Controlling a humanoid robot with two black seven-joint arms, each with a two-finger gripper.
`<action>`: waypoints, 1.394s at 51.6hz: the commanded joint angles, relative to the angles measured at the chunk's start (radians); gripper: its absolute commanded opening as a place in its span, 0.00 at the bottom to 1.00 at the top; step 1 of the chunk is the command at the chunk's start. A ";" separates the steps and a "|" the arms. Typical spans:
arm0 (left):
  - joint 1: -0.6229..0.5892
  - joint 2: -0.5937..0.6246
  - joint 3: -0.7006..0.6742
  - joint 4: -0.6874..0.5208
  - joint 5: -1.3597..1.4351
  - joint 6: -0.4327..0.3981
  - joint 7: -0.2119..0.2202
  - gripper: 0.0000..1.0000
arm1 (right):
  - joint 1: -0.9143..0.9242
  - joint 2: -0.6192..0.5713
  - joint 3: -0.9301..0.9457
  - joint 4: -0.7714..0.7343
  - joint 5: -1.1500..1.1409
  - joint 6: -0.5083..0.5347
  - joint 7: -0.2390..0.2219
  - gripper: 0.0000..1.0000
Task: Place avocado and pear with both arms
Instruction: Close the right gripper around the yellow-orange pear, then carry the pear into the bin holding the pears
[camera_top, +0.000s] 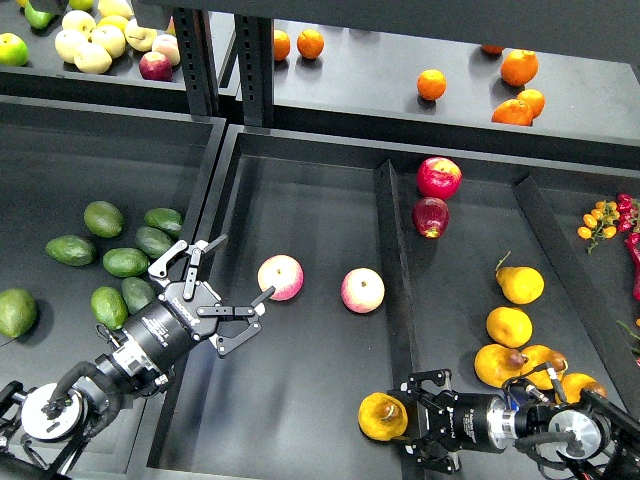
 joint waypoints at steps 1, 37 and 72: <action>0.000 0.000 0.000 0.000 0.000 0.000 0.000 0.99 | 0.002 0.013 0.001 -0.016 0.000 0.000 0.000 0.67; 0.019 0.000 0.000 -0.020 0.000 0.000 0.000 0.99 | 0.002 0.025 0.001 -0.027 0.054 0.000 0.000 0.16; 0.019 0.000 0.006 -0.017 0.000 0.000 0.000 0.99 | -0.006 -0.177 0.290 0.173 0.126 0.000 0.000 0.17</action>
